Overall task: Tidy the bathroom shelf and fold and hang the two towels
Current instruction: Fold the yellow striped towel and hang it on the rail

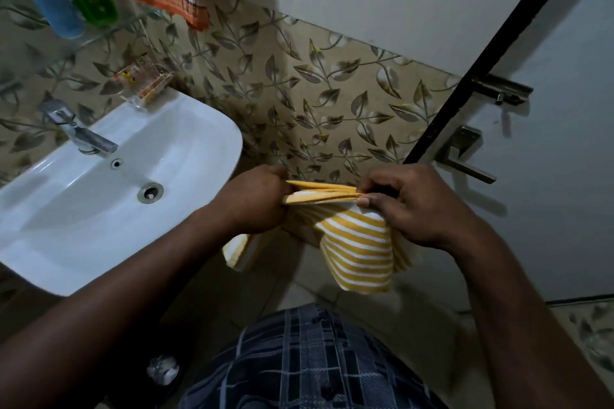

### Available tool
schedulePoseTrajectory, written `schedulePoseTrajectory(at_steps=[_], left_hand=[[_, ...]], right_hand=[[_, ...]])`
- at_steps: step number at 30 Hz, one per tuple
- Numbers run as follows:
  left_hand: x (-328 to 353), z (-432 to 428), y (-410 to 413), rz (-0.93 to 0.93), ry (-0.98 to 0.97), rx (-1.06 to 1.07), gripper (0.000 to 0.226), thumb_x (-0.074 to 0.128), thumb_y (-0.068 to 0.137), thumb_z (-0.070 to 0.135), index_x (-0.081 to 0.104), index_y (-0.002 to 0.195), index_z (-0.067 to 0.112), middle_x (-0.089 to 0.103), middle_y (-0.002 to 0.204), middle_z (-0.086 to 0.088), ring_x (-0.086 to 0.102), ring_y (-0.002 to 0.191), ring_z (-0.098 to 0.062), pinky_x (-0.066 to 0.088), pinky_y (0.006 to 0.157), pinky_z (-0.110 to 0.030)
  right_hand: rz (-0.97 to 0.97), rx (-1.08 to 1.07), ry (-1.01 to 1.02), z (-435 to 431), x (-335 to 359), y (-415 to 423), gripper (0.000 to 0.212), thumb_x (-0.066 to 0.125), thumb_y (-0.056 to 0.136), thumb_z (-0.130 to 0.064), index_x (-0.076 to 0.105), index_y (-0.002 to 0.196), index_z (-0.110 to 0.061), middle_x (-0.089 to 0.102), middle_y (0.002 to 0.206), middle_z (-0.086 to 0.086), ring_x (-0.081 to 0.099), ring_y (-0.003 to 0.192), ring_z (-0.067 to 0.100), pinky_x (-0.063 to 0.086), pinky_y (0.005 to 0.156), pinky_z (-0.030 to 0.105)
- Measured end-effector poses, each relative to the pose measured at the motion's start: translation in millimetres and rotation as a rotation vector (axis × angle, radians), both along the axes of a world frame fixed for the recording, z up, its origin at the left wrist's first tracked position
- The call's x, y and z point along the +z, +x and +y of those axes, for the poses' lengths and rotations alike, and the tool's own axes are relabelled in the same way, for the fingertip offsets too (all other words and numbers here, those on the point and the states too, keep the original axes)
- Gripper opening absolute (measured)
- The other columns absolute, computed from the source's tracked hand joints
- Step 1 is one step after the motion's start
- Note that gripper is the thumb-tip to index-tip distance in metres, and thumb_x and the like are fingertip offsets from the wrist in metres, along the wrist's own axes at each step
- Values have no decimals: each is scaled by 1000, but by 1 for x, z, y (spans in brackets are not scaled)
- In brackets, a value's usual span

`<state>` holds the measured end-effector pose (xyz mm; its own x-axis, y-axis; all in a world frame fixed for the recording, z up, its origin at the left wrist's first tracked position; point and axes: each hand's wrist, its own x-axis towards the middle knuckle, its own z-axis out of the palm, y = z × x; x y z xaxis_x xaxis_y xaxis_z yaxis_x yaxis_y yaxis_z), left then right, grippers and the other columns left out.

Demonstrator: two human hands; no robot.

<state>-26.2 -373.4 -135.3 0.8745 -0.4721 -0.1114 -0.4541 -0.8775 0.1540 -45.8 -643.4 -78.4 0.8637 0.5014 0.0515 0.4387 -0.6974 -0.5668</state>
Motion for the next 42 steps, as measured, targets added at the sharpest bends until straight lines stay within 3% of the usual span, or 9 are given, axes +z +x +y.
schedulePoseTrajectory(at_steps=[8,14,17,21,24,27,32,37,42], left_hand=[[-19,10,-8,-162,-283,-7,9,75,83,23,77,92,20,41,87,10,55,67,-20,35,59,-27],[-52,-7,-22,240,-496,-75,41,70,86,50,70,123,33,52,115,18,58,103,-6,47,86,-29],[-46,-20,-26,536,-867,23,45,57,92,67,67,130,45,58,122,25,57,116,0,47,98,-31],[-31,-48,-22,545,-1219,108,43,46,105,45,77,119,20,65,136,7,61,127,-11,48,109,-45],[-27,-69,-16,263,-1147,33,27,63,99,31,80,113,15,73,125,5,68,115,-13,56,97,-47],[-26,-81,-11,-56,-986,-46,16,74,95,29,82,102,17,74,101,10,68,88,-3,56,73,-30],[-22,-91,-6,-248,-890,-19,12,81,87,27,73,91,19,69,82,5,60,70,-8,46,58,-26],[-28,-85,0,-396,-756,-88,18,77,86,11,64,98,15,68,88,-3,57,67,-17,42,54,-25],[-32,-68,8,-587,-488,-290,22,68,99,20,67,119,11,67,115,-20,66,92,-31,56,60,-37]], right_hand=[[-75,-26,34,-14,11,2,9,75,94,-19,76,96,-27,71,89,-15,65,84,4,50,67,21],[-123,74,-59,-8,20,4,9,76,93,-18,78,101,-20,71,91,-12,64,84,2,51,71,25],[-95,112,-131,-9,22,4,13,77,92,-14,78,103,-21,73,94,-9,66,85,8,54,72,32],[-68,117,-169,-10,23,3,14,76,94,-16,79,105,-23,71,93,-10,65,84,8,55,71,34],[-56,92,-177,-12,25,0,15,68,95,-28,78,104,-20,70,92,-9,65,84,8,56,71,36],[-49,76,-204,-15,29,-1,20,64,93,-29,78,104,-20,72,96,-6,67,87,12,57,74,41],[-74,46,-190,-21,35,-3,13,67,95,-23,77,103,-22,72,96,-7,67,88,10,57,74,39],[-96,-52,-187,-35,36,1,12,73,95,-12,77,103,-20,72,95,-9,66,86,6,52,72,30],[-73,-135,-171,-36,36,0,11,72,95,-15,78,102,-22,71,94,-12,64,87,0,50,71,29]])
